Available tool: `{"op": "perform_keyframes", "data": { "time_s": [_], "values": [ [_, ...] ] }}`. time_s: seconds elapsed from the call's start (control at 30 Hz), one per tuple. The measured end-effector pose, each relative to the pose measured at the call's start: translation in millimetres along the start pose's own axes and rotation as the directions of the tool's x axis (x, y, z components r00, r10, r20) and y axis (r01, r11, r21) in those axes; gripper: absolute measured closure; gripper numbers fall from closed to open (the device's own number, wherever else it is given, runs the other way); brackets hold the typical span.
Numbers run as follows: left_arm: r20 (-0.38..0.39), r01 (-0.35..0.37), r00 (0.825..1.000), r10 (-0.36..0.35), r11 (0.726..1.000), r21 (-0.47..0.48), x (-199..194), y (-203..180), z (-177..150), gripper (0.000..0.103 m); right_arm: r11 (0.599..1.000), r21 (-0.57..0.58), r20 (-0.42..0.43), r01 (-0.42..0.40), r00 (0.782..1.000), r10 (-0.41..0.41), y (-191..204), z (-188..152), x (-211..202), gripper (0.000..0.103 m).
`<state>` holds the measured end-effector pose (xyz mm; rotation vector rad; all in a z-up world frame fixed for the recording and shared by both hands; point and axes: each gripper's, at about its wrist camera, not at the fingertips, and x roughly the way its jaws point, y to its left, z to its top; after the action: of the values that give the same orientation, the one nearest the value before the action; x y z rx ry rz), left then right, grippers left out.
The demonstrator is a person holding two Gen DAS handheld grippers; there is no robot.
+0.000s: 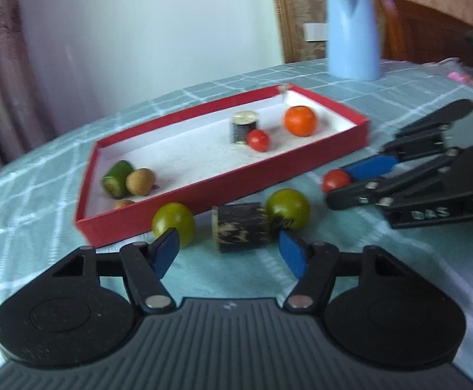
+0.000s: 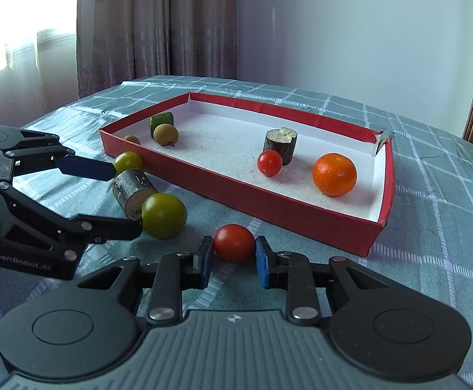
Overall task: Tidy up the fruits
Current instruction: 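Grasp a dark cylindrical slice with the left tool while the right tool holds the tomato, then carry the tomato and dark slice into the tray with both tools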
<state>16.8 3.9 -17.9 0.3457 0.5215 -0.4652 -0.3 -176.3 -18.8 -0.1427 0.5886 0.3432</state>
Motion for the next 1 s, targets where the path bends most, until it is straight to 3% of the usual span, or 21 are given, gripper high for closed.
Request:
{"op": "perform_keyframes", "data": {
  "time_s": [0.1, 0.17, 0.2, 0.7, 1.0],
  "values": [
    [0.009, -0.012, 1.000, 0.012, 0.999, 0.035, -1, -7, 1, 0.050, 1.000, 0.002, 0.000, -0.001, 1.000, 0.001, 1, -1, 0, 0.076],
    [0.007, -0.030, 1.000, 0.029, 0.996, 0.081, 1, -15, 1, 0.066, 1.000, 0.002, 0.000, 0.000, 1.000, 0.000, 1, -1, -1, 0.076],
    [0.001, -0.032, 0.999, 0.032, 0.995, 0.092, 3, -18, 2, 0.069, 1.000, 0.002, 0.000, -0.001, 1.000, 0.001, 1, -1, -1, 0.076],
    [0.015, -0.039, 0.999, 0.038, 0.999, 0.004, -6, -20, 1, 0.071, 1.000, 0.007, 0.005, 0.003, 1.000, -0.003, 0, -1, -1, 0.076],
    [0.017, -0.082, 0.996, 0.083, 0.994, -0.073, -12, -15, 1, 0.072, 1.000, 0.005, 0.022, 0.014, 1.000, -0.014, 2, -1, -4, 0.076]
  ]
}}
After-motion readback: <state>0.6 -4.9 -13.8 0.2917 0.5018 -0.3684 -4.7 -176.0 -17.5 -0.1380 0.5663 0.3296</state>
